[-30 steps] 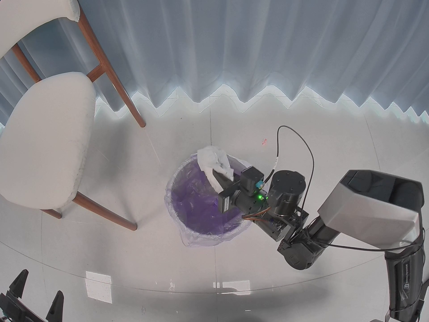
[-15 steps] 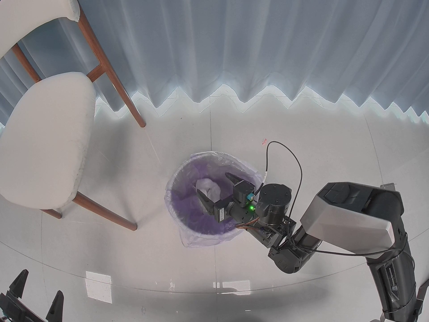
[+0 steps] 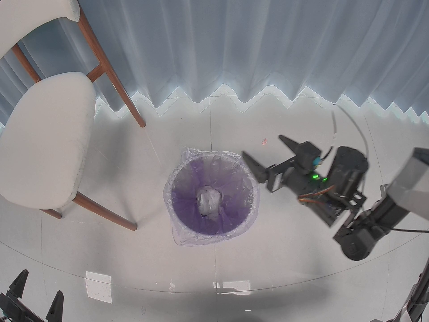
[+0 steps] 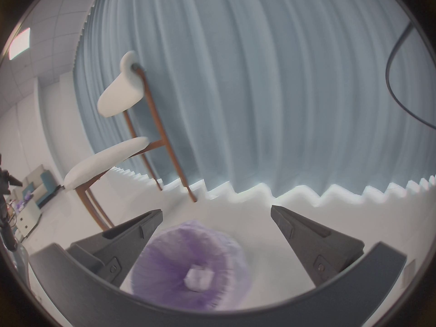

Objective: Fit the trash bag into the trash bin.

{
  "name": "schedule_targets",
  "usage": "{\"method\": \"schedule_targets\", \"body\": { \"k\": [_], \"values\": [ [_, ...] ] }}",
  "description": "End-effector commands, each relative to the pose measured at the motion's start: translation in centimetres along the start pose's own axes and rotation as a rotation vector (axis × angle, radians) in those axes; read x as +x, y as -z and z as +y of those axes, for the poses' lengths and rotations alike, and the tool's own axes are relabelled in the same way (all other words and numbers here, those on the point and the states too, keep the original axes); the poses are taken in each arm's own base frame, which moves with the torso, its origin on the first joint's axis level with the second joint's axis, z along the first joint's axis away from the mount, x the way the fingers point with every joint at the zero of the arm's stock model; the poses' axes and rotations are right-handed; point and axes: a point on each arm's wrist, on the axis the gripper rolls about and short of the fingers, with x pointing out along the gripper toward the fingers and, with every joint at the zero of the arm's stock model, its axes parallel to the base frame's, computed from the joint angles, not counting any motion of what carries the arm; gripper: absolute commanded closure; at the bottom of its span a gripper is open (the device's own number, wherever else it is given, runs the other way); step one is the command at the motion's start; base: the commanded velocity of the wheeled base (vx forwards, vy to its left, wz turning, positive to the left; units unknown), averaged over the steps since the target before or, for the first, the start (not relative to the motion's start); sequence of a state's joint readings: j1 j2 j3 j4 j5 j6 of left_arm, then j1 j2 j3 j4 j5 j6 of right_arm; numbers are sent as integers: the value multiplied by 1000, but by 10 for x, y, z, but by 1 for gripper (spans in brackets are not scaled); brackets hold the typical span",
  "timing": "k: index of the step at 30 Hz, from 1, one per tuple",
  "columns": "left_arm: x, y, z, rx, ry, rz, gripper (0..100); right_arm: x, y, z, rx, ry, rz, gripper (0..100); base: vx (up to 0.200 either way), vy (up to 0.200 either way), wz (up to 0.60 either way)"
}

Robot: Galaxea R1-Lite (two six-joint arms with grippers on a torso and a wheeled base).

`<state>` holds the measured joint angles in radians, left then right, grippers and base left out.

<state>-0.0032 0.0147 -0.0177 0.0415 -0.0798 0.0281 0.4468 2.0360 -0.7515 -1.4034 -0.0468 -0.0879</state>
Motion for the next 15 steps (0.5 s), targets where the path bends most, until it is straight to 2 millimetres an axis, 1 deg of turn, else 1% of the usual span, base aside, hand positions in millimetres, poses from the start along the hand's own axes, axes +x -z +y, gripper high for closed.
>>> {"method": "schedule_targets", "body": {
  "k": [1, 3, 4, 5, 8, 9, 10, 11, 12, 13, 15],
  "values": [
    [0, 5, 0, -1, 0, 4, 0, -150, -76, -82, -28, 316, -118, 0, 0, 0, 0],
    [0, 5, 0, 1, 0, 4, 0, -189, -80, -77, -8, 336, -149, 0, 0, 0, 0],
    [0, 5, 0, 1, 0, 4, 0, -198, -81, -74, -8, 339, -157, 0, 0, 0, 0],
    [0, 5, 0, 1, 0, 4, 0, -213, -80, -70, -9, 343, -167, 0, 0, 0, 0],
    [0, 5, 0, 2, 0, 4, 0, -241, -75, -64, -17, 371, -176, 0, 0, 0, 0],
    [0, 5, 0, 2, 0, 4, 0, -248, -73, -62, -19, 383, -174, 0, 0, 0, 0],
    [0, 5, 0, 2, 0, 4, 0, -250, -73, -62, -18, 385, -174, 0, 0, 0, 0],
    [0, 5, 0, 2, 0, 4, 0, -258, -70, -60, -20, 399, -167, 0, 0, 0, 0],
    [0, 5, 0, 2, 0, 4, 0, -258, -70, -60, -20, 399, -167, 0, 0, 0, 0],
    [0, 5, 0, -1, 0, 4, 0, -270, -71, -56, -21, 405, -162, 0, 0, 0, 0],
    [0, 5, 0, -1, 0, 4, 0, -279, -69, -52, -18, 406, -142, 0, 0, 0, 0]
  ]
}}
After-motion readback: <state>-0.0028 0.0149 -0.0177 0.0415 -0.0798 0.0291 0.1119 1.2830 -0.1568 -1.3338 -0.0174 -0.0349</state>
